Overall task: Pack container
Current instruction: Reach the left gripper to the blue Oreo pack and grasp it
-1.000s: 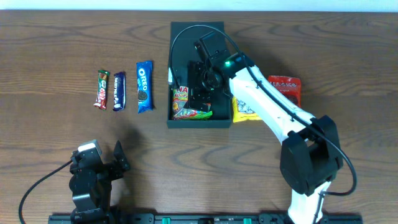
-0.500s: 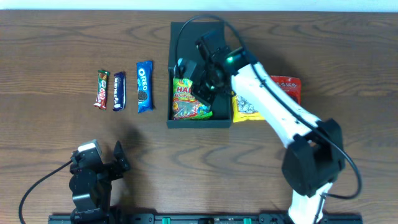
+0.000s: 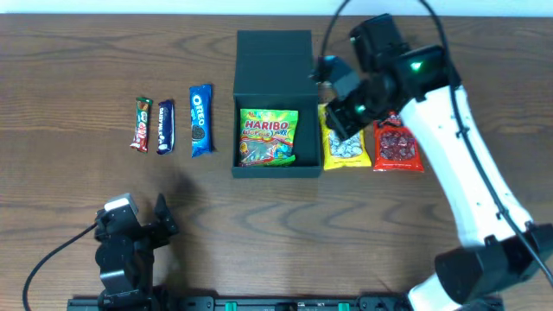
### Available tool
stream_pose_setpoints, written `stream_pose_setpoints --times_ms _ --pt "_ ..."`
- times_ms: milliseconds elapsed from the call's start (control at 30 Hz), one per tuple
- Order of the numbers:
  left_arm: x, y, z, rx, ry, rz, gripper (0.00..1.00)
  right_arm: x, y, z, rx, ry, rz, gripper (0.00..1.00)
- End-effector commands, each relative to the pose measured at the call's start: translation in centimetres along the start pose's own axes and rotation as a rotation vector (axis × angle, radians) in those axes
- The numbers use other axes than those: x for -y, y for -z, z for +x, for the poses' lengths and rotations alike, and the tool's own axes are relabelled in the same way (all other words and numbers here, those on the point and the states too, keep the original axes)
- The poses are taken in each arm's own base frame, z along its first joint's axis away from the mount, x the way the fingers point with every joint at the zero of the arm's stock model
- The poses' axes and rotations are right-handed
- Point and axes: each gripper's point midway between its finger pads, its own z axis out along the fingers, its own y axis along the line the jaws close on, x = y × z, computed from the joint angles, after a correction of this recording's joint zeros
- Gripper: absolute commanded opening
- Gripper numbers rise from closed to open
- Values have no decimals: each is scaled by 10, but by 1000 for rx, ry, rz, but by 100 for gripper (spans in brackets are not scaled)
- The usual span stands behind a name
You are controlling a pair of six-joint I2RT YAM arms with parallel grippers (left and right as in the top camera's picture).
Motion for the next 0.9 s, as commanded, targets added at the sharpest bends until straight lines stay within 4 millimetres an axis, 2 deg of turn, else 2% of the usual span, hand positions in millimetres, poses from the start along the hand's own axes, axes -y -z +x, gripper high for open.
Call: stream_pose_setpoints --times_ms 0,67,100,167,233,300,333,367,400,467,600,733,867 --pt "38 3 12 -83 248 220 95 31 -1 14 -19 -161 2 2" --pt "42 4 12 -97 307 240 95 50 -3 22 -23 -219 7 2" --pt "43 4 9 -93 389 244 95 60 -6 27 -24 -249 8 1" --pt "57 8 -4 -88 530 331 95 73 -13 36 -28 -295 -1 2" --pt "88 24 -34 13 373 533 95 83 -22 43 -24 -329 -16 2" --pt "100 33 -55 98 287 608 96 86 -30 45 -3 -349 -57 3" --pt "98 33 -63 117 288 592 96 86 -34 43 14 -355 -85 16" --pt "94 31 -68 125 290 556 96 84 -37 43 26 -359 -111 44" --pt "91 28 -72 124 270 528 96 82 -40 42 36 -360 -134 65" --pt "90 22 -78 97 216 492 96 81 -46 40 53 -353 -155 99" --pt "87 -4 -85 -42 138 402 96 94 -50 30 103 -321 -103 99" --pt "89 -42 -90 -216 111 357 96 116 -48 15 168 -276 1 99" --pt "105 -87 -87 -401 76 352 96 141 -45 0 230 -247 124 99"
